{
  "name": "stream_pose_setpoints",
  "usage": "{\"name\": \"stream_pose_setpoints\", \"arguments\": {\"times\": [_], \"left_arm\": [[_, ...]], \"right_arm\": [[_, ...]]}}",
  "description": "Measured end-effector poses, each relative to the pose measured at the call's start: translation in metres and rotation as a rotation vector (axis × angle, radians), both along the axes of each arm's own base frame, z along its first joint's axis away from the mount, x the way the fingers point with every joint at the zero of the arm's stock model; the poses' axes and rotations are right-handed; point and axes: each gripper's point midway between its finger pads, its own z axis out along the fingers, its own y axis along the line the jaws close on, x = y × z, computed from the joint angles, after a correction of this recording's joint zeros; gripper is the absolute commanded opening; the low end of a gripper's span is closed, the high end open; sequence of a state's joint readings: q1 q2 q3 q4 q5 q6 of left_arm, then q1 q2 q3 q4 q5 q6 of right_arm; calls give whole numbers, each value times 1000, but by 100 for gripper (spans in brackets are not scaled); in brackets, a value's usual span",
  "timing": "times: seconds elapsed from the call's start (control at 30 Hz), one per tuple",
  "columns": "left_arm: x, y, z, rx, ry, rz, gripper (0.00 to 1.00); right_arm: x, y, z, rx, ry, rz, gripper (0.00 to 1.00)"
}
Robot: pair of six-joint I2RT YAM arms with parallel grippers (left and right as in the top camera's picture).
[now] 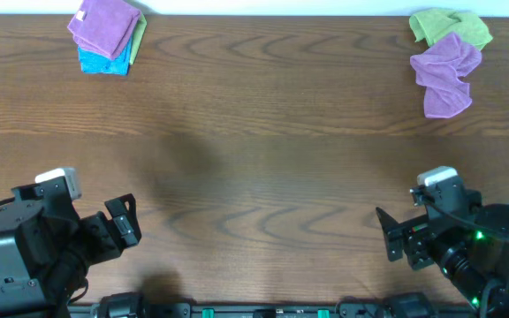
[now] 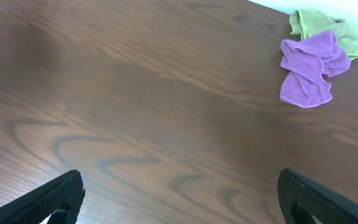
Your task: Fold the cloth
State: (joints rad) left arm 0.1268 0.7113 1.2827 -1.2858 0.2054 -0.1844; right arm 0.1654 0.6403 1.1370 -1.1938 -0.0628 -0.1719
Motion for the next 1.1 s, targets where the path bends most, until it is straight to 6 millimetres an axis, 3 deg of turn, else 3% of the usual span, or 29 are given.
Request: {"name": "stream_pose_setpoints", "arguments": {"times": [0.17, 0.3, 0.5, 0.6, 0.9, 1.1], "left_arm": [[3, 7, 1, 39, -14, 20, 95], [24, 5, 5, 71, -125, -14, 95], [41, -6, -9, 114, -342, -91, 95], [45, -6, -26, 129, -431, -94, 95], [62, -10, -103, 130, -529, -110, 95], [65, -11, -135, 104, -532, -103, 95]], "right_arm": [[0, 0, 0, 0, 0, 0, 99], [0, 0, 0, 0, 1, 0, 99], [0, 0, -2, 2, 6, -2, 99], [0, 0, -2, 2, 8, -3, 99], [0, 0, -3, 4, 10, -4, 99], [0, 0, -3, 4, 10, -4, 99]]}}
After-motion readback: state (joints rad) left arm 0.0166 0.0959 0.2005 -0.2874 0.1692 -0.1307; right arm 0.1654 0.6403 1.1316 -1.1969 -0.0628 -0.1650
